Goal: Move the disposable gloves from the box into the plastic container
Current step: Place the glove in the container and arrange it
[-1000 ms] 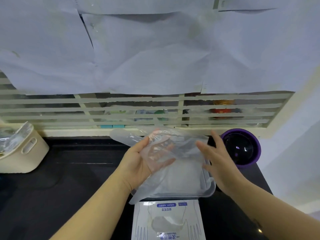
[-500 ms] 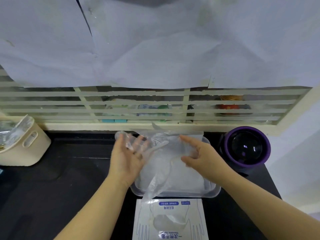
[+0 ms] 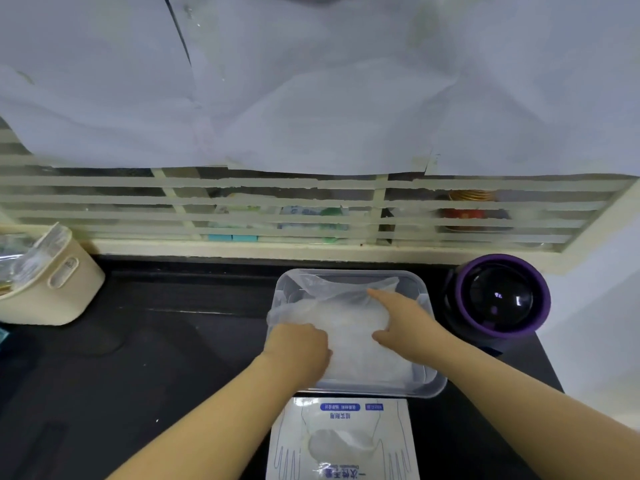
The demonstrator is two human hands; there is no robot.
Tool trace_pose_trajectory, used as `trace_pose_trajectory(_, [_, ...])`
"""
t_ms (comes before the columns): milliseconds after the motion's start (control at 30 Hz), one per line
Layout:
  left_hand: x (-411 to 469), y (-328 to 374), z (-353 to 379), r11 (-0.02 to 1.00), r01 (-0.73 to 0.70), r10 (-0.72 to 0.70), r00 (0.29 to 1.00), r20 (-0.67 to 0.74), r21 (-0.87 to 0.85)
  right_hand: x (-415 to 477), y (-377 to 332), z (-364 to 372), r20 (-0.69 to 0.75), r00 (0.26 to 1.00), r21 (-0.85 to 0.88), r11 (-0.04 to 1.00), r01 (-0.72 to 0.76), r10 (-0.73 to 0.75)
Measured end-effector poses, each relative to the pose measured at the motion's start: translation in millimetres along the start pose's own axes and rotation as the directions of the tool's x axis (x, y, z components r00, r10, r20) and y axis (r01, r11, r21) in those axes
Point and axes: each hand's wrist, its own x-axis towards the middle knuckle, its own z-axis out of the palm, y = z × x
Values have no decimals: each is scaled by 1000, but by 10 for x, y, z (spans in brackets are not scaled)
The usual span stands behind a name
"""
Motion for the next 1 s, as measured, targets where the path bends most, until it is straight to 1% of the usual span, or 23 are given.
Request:
trace_pose_trajectory(67, [26,-24,59,998,65,-66,997,33,20,45,14,55,33,999,-29,999,-34,35])
trace_pose_trajectory(133, [70,-16,61,997,80,-81,995,59,18,109,20,101,62,995,-55,995,-78,82])
trace_pose_trajectory(233, [134,38,32,996,89,-87,993,82,-24,213,39,181,116,984,-152,981,-120,138])
trace_pose_trajectory(333, [219,161,-15,992,116,-109,987,118,-53,279,42,234,128,980,-269,956,-112,151])
trace_pose_trajectory(433, [343,266,-46,988,142,-129,971,202,-56,285,18,227,154,976,-352,931,-93,156])
trace_pose_trajectory(533, [411,264,-20,990,137,-125,970,210,-42,198,-20,162,201,961,-453,888,-80,190])
trace_pose_trajectory(567, [422,247,-2,990,136,-122,963,239,-45,156,-50,127,186,961,-464,880,-97,205])
trace_pose_trajectory(600, [430,227,19,990,134,-117,956,267,-45,105,-95,69,135,974,-486,869,-95,182])
trace_pose_trajectory(633, [453,209,33,991,123,-105,953,285,-48,62,-139,-3,68,988,-529,845,-80,137])
trace_pose_trajectory(700, [473,178,43,991,111,-87,955,282,-70,37,-207,-115,-66,998,-602,798,-35,-6])
trace_pose_trajectory(733, [479,167,27,991,105,-81,962,260,-80,64,-219,-139,-96,993,-598,802,-8,-62])
trace_pose_trajectory(767, [475,171,14,992,91,-72,974,217,-81,104,-217,-119,-86,992,-567,823,26,-91])
trace_pose_trajectory(800, [463,162,-13,994,73,-63,989,130,-76,150,-226,-95,-40,995,-528,847,58,-94])
trace_pose_trajectory(867, [454,163,-4,995,10,-12,1000,-23,-95,242,-175,45,112,993,-476,876,80,-30])
trace_pose_trajectory(900, [454,162,8,993,-15,10,999,-49,-115,285,-128,117,168,986,-465,881,88,-10])
trace_pose_trajectory(933, [455,150,38,989,-15,11,1000,-29,-146,316,-81,177,207,978,-463,881,95,3])
trace_pose_trajectory(1000, [487,118,105,975,57,-33,993,113,-216,365,13,261,258,966,-481,871,100,32])
